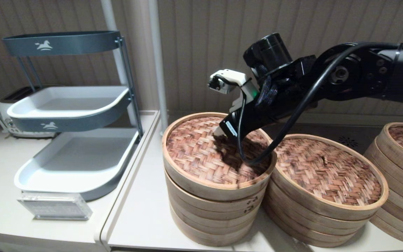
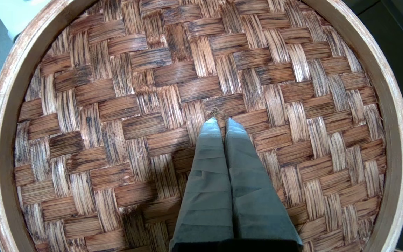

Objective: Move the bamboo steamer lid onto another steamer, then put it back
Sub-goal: Put the steamer

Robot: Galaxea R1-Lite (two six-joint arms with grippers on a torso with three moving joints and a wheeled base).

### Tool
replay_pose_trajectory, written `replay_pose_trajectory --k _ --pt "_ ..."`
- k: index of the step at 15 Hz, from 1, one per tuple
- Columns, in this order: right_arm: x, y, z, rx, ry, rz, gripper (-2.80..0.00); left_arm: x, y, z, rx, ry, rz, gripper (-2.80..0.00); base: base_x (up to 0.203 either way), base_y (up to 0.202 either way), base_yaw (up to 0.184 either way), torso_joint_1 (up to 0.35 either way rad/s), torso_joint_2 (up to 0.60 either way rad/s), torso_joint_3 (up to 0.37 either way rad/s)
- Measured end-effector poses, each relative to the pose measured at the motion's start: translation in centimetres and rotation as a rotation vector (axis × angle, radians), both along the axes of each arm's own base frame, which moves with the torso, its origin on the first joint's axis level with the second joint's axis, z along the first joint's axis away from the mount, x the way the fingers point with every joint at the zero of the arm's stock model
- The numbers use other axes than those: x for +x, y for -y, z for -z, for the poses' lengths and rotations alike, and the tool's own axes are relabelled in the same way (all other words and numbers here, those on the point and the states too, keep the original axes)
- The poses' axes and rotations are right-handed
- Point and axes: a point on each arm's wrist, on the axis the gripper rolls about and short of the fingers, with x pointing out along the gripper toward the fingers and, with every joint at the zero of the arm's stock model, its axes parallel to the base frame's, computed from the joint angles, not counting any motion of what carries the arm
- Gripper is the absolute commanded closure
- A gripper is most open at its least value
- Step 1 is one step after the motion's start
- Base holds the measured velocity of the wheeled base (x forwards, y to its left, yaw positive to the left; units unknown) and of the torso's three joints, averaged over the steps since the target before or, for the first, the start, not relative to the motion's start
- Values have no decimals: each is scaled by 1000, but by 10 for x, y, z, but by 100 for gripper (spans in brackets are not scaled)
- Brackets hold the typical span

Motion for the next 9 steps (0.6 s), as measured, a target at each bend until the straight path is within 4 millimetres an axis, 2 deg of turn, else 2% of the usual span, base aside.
replay_pose_trajectory --k 9 --pt "2 -2 5 -11 -12 0 0 0 0 0 0 0 0 0 0 0 0 0 0 0"
